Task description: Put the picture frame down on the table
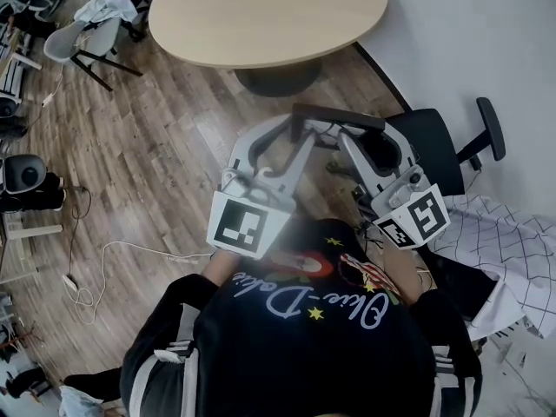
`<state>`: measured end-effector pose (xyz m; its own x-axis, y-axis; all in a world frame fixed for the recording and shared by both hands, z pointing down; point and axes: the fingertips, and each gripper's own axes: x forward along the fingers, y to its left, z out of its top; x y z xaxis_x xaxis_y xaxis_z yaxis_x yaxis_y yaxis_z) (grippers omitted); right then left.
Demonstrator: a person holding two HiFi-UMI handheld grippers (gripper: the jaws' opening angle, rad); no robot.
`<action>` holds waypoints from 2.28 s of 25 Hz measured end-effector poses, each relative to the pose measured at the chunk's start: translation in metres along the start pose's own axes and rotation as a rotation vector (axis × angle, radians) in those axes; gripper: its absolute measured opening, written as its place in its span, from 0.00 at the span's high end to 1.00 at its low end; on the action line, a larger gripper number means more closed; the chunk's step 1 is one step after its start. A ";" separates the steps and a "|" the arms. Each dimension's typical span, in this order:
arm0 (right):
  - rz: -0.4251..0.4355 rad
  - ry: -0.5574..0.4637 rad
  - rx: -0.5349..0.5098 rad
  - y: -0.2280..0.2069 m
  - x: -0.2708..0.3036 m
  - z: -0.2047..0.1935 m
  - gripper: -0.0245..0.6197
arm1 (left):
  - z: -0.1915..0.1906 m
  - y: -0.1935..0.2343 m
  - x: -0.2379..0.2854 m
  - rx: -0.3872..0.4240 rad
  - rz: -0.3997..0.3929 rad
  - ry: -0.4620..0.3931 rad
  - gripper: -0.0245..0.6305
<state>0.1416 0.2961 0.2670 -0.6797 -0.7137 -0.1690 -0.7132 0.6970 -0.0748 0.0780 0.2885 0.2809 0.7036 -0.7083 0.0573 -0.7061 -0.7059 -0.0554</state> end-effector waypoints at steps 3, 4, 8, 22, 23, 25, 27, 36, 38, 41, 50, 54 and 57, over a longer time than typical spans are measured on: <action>-0.012 0.005 -0.002 -0.011 0.018 -0.003 0.81 | -0.002 0.019 0.012 -0.001 -0.010 -0.005 0.79; -0.016 0.008 -0.003 -0.015 0.025 -0.005 0.81 | -0.002 0.025 0.016 -0.004 -0.012 -0.006 0.79; -0.027 0.015 -0.013 -0.029 0.051 -0.007 0.81 | -0.002 0.051 0.031 -0.016 -0.021 -0.016 0.79; -0.054 0.033 -0.017 -0.052 0.135 -0.020 0.81 | -0.006 0.137 0.057 -0.031 -0.044 -0.014 0.80; -0.057 0.034 -0.018 -0.053 0.140 -0.020 0.81 | -0.006 0.142 0.058 -0.032 -0.047 -0.015 0.80; -0.062 0.038 -0.021 -0.055 0.151 -0.022 0.81 | -0.007 0.153 0.060 -0.037 -0.052 -0.018 0.80; -0.065 0.041 -0.022 -0.056 0.161 -0.025 0.81 | -0.008 0.164 0.061 -0.038 -0.055 -0.016 0.80; -0.051 0.050 -0.031 -0.050 0.210 -0.035 0.81 | -0.014 0.213 0.056 -0.043 -0.044 -0.017 0.80; -0.050 0.050 -0.030 -0.048 0.219 -0.037 0.81 | -0.015 0.221 0.054 -0.050 -0.040 -0.019 0.80; -0.047 0.052 -0.027 -0.048 0.229 -0.041 0.81 | -0.018 0.232 0.053 -0.053 -0.036 -0.016 0.80; -0.048 0.075 -0.015 -0.046 0.249 -0.053 0.81 | -0.027 0.253 0.052 -0.067 -0.042 -0.008 0.80; -0.060 0.082 -0.016 -0.055 0.250 -0.055 0.81 | -0.031 0.254 0.061 -0.070 -0.054 0.001 0.80; -0.062 0.078 -0.006 -0.064 0.253 -0.057 0.81 | -0.032 0.258 0.071 -0.061 -0.060 0.001 0.80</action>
<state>0.0055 0.0664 0.2852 -0.6454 -0.7589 -0.0871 -0.7552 0.6511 -0.0763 -0.0569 0.0562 0.3022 0.7450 -0.6645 0.0594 -0.6660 -0.7459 0.0092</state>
